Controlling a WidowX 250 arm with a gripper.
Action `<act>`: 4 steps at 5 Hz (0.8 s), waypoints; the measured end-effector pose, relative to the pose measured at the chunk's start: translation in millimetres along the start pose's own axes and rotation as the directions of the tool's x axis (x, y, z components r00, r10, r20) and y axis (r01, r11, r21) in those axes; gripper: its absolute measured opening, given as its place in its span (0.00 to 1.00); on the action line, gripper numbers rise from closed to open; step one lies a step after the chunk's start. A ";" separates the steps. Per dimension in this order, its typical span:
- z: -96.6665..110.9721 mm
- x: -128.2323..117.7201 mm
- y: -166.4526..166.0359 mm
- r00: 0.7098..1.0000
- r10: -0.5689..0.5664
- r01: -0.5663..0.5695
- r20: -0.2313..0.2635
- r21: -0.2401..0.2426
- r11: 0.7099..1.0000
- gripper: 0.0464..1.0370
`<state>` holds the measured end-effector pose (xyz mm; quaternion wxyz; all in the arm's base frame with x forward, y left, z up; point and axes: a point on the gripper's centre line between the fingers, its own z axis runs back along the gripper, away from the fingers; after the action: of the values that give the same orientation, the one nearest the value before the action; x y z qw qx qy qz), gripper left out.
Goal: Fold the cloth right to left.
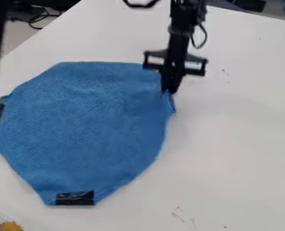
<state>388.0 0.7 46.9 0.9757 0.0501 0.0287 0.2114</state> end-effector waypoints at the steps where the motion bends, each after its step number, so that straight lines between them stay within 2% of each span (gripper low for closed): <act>1: 10.8 -9.1 21.7 0.994 0.104 -0.101 0.039 -0.067 0.993 0.02; 2: 16.3 -11.5 58.2 0.970 0.232 -0.222 0.071 -0.126 0.967 0.02; 4: 6.9 -12.9 139.2 0.919 0.376 -0.355 0.117 -0.168 0.920 0.02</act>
<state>319.7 120.8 69.5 0.9194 -0.0002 -0.0683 0.3873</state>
